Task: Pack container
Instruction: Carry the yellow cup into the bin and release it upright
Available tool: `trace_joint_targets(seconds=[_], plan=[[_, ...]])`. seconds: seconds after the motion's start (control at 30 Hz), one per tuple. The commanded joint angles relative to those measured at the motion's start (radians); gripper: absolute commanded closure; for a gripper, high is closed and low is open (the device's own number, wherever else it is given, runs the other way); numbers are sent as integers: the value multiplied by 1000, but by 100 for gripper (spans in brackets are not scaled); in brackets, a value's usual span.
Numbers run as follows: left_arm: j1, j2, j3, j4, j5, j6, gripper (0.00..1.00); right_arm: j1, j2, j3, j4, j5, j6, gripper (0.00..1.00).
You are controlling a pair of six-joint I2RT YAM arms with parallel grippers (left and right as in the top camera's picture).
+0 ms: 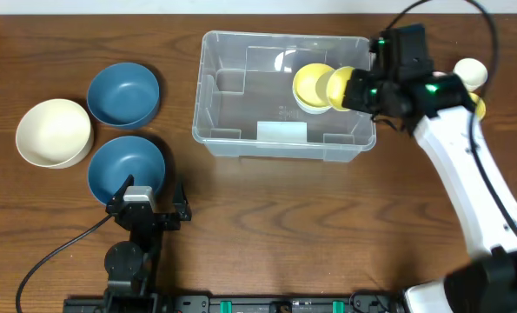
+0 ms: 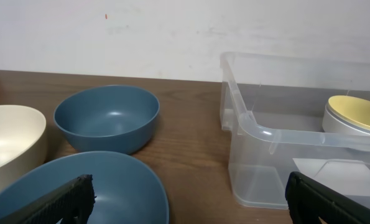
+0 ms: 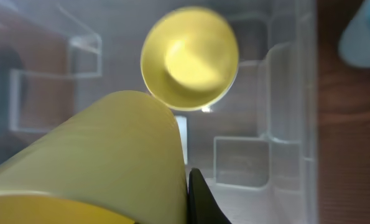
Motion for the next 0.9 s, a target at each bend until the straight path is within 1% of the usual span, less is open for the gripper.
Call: trace_joint_targets(seconds=[0.0, 0.27, 0.4, 0.67, 0.87], plan=[[4, -6, -19, -37, -9, -6, 2, 40, 65, 31, -17, -25, -44, 99], [4, -6, -19, -37, -9, -6, 2, 101, 203, 31, -55, -7, -59, 99], [4, -6, -19, -37, -9, -6, 2, 108, 237, 31, -66, 11, -59, 99], [4, -6, -19, -36, -9, -6, 2, 108, 293, 31, -98, 130, -59, 99], [4, -6, -19, -36, -9, -6, 2, 108, 341, 31, -93, 135, -59, 99]])
